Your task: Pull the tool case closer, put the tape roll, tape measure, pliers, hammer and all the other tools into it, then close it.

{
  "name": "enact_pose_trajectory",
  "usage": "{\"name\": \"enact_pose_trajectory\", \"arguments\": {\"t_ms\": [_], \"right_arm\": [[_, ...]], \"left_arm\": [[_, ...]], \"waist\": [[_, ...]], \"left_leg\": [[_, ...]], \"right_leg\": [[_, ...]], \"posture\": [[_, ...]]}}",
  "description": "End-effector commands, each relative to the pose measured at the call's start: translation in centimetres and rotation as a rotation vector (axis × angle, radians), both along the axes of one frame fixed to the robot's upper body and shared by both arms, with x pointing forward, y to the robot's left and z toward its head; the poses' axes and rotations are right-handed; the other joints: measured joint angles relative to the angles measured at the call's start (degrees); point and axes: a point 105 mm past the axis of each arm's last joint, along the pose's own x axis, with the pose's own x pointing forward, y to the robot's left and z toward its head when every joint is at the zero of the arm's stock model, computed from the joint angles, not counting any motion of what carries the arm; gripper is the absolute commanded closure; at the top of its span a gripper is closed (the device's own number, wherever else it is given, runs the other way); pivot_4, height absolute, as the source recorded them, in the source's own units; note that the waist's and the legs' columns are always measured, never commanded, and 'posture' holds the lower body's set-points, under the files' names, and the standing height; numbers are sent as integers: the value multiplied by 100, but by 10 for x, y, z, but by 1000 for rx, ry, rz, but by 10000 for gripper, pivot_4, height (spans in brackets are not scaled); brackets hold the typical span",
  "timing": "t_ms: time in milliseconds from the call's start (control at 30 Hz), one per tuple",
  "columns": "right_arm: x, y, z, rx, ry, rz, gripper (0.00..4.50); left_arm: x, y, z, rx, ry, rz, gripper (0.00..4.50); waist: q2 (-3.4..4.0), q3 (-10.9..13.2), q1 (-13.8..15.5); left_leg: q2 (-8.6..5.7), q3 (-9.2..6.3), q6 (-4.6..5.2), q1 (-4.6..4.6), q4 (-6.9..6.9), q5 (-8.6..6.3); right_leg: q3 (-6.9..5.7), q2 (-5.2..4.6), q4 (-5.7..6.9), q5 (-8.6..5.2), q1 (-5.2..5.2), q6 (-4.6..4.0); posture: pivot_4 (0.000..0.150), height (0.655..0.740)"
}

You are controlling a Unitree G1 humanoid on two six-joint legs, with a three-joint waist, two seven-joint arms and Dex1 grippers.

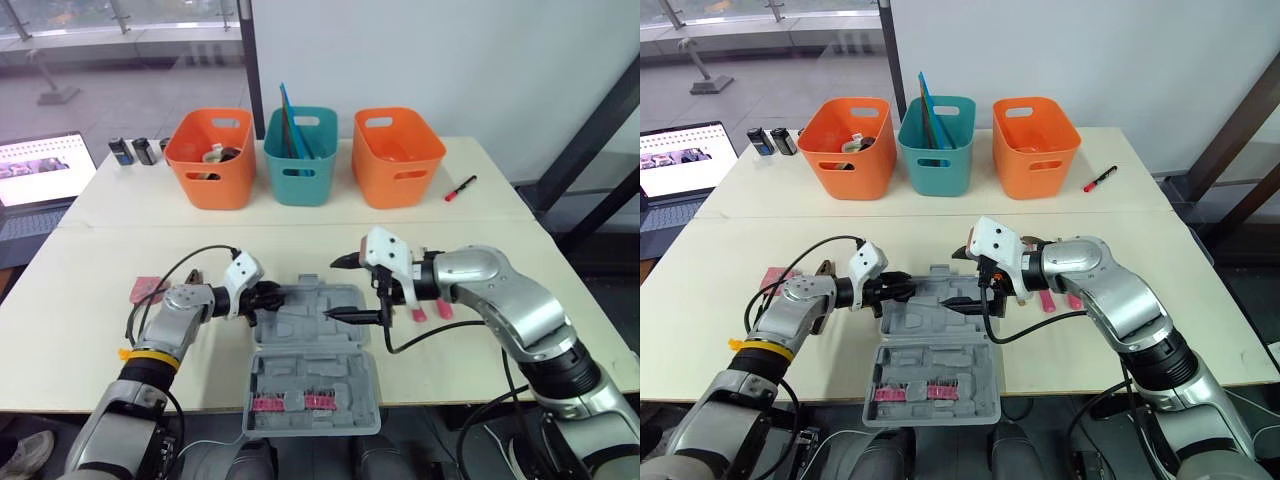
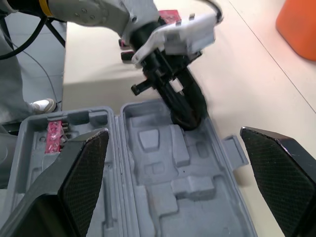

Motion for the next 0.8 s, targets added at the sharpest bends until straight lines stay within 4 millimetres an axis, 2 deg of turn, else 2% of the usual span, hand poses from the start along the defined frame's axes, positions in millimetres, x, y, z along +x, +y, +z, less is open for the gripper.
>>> {"name": "enact_pose_trajectory", "arguments": {"t_ms": [33,100,233,367,467,600,633,800], "right_arm": [[-3,1,11,5,-53,10,0],[-2,0,10,2,-54,9,0],[1,-2,11,5,-60,7,0],[6,-13,23,113,-23,-6,0],[14,-37,16,155,39,-72,0],[30,-81,9,245,25,-235,0],[33,-99,2,214,10,-285,0],[32,-185,-24,161,-11,-501,0]], "left_arm": [[-6,4,-23,89,51,-31,32195],[-5,8,-23,99,51,-28,32195],[-1,11,-7,60,0,-34,32195],[2,17,47,-165,-101,-17,32195],[-11,41,67,-198,-163,3,23932],[-38,86,69,-158,-198,146,3740],[-47,99,67,-140,-200,187,751],[-104,179,53,-64,-187,502,751]], "waist": [[1,-2,4],[1,-3,4],[1,-3,-3],[1,-1,-10],[0,0,-3],[5,1,-12],[7,2,-12],[5,3,-5]], "left_leg": [[0,0,0,1,1,0],[0,0,0,5,3,0],[0,-1,0,7,2,0],[0,-1,0,6,1,0],[1,-2,0,2,-2,0],[2,-3,0,5,-11,0],[2,-1,0,6,-11,0],[2,6,0,7,-10,-1]], "right_leg": [[0,0,0,0,2,-1],[1,0,-1,-7,9,-14],[0,0,-1,-7,11,-14],[0,0,0,-7,8,-13],[0,0,-1,1,6,3],[0,0,-3,0,5,5],[1,-1,-3,-2,7,2],[3,-6,-8,-11,5,-16]], "posture": [[1500,7364],[1500,7364],[1500,7364],[1500,7364],[1500,7364],[1500,7364],[1500,7364],[1500,7364]]}}
